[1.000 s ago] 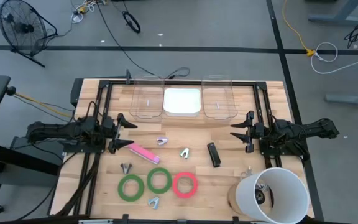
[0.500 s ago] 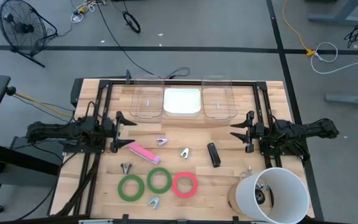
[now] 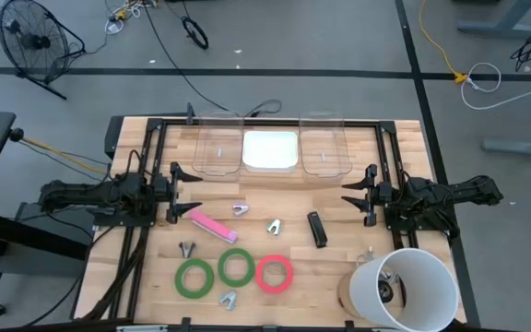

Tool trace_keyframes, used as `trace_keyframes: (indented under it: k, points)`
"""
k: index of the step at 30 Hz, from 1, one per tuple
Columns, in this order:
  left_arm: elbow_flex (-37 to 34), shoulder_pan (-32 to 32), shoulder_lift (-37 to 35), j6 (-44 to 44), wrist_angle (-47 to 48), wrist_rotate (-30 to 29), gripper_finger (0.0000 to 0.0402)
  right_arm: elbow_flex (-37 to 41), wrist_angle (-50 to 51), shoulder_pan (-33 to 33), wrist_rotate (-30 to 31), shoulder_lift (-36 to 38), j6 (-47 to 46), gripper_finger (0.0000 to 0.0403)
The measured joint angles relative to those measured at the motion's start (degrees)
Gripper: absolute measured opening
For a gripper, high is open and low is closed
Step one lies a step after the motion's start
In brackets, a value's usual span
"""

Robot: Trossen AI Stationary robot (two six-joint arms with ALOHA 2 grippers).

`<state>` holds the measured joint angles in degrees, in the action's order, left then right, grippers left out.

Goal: Pick and place Stapler, Stapler remover, tape
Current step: Put the black stapler into the right transparent bin

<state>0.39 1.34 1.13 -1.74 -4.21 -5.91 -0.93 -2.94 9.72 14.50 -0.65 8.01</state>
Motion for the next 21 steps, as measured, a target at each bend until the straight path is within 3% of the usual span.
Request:
trace_keyframes:
  k: [21]
  points:
    - [-0.01,0.0,0.0,1.47,-1.11,0.11,0.0367,0.02,-0.75,0.0,0.02,0.0,-0.02,0.0153]
